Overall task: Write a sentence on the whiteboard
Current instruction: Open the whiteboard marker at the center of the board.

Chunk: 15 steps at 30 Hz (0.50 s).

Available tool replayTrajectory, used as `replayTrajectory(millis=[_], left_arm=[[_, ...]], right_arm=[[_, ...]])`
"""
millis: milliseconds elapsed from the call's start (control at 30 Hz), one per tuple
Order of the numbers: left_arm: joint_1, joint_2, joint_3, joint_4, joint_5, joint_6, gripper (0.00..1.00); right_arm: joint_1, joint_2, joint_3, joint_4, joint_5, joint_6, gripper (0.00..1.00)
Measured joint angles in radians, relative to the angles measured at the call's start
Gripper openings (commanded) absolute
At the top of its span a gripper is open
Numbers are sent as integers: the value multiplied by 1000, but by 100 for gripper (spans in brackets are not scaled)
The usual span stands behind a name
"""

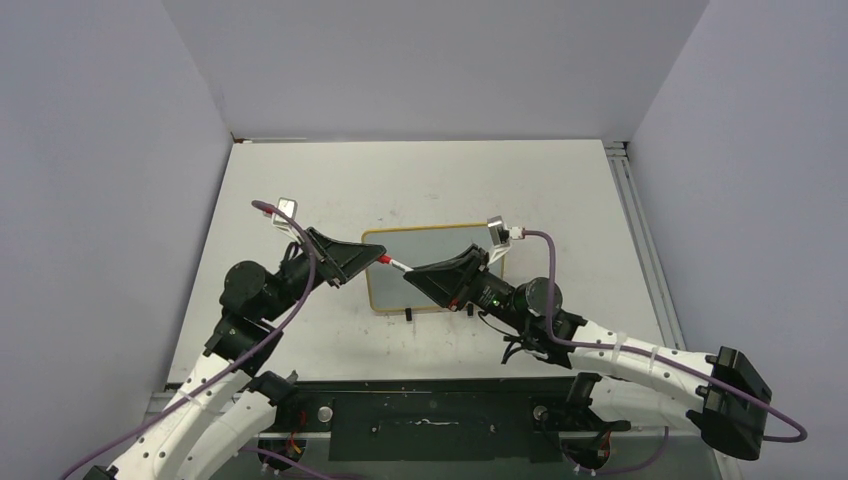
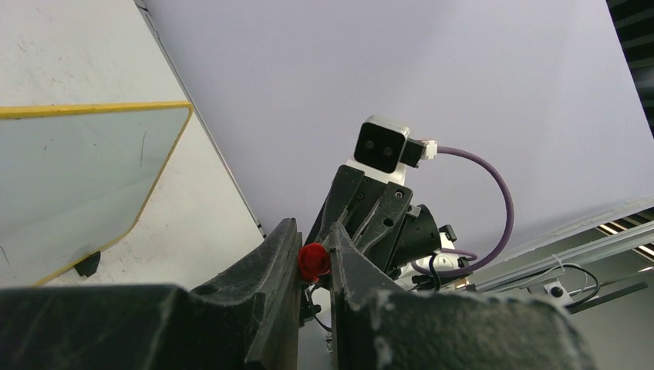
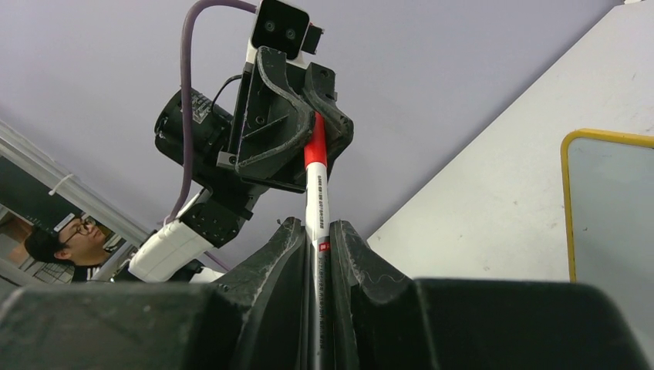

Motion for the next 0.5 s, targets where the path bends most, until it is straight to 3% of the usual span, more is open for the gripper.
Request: replayTrajectory(millis=[500], left_arm=[[2, 3, 57, -80, 28, 24, 0]], right_arm=[[32, -29, -6, -11, 35, -62, 5]])
